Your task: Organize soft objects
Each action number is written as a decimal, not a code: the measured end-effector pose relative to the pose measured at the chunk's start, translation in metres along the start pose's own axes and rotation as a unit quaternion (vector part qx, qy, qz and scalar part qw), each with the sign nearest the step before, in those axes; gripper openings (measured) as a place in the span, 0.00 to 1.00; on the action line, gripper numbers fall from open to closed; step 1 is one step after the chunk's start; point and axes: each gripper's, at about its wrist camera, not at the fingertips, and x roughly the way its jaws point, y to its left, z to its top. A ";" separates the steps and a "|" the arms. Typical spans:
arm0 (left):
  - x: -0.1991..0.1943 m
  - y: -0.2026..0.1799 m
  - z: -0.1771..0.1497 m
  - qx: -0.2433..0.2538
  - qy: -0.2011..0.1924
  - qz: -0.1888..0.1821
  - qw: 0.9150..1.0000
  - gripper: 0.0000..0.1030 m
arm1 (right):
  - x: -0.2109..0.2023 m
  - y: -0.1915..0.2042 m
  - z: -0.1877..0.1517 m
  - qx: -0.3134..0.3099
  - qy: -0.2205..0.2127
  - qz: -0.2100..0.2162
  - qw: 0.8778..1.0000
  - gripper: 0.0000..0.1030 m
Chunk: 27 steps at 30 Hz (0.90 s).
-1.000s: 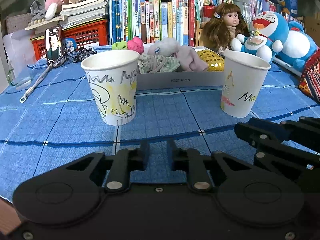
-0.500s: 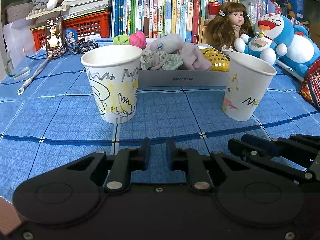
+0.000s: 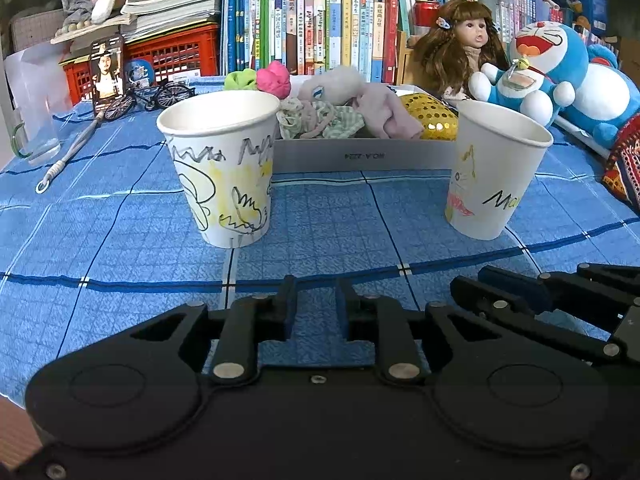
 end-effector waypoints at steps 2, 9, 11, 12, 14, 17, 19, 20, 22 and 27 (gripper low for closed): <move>0.000 -0.001 0.000 0.000 0.000 0.001 1.000 0.29 | 0.000 0.000 0.000 0.000 0.000 0.000 1.000 0.19; 0.001 0.001 -0.001 -0.004 0.000 0.004 1.000 0.42 | 0.001 -0.001 -0.001 -0.001 0.001 0.001 1.000 0.18; 0.001 0.001 -0.001 -0.004 0.001 0.009 1.000 0.45 | 0.001 -0.001 -0.001 -0.002 0.001 0.001 1.000 0.18; 0.001 0.000 -0.001 -0.004 0.000 0.010 1.000 0.46 | 0.001 -0.001 -0.001 -0.002 0.001 0.001 1.000 0.18; 0.001 0.000 -0.001 -0.004 0.000 0.010 1.000 0.46 | 0.001 -0.001 -0.001 -0.003 0.002 0.001 1.000 0.18; 0.001 0.000 -0.001 -0.004 0.000 0.010 1.000 0.46 | 0.002 -0.001 -0.001 -0.005 0.002 0.001 1.000 0.18; 0.001 0.000 -0.001 -0.004 0.000 0.010 1.000 0.47 | 0.002 0.000 -0.001 -0.005 0.002 0.001 1.000 0.18; 0.001 0.000 -0.001 -0.004 0.000 0.010 1.000 0.47 | 0.002 -0.001 -0.001 -0.006 0.002 0.001 1.000 0.18; 0.001 0.000 -0.001 -0.004 0.000 0.010 1.000 0.47 | 0.002 -0.001 -0.001 -0.006 0.002 0.001 1.000 0.18; 0.001 0.000 -0.001 -0.004 0.000 0.010 1.000 0.47 | 0.002 -0.001 -0.001 -0.007 0.003 0.001 1.000 0.18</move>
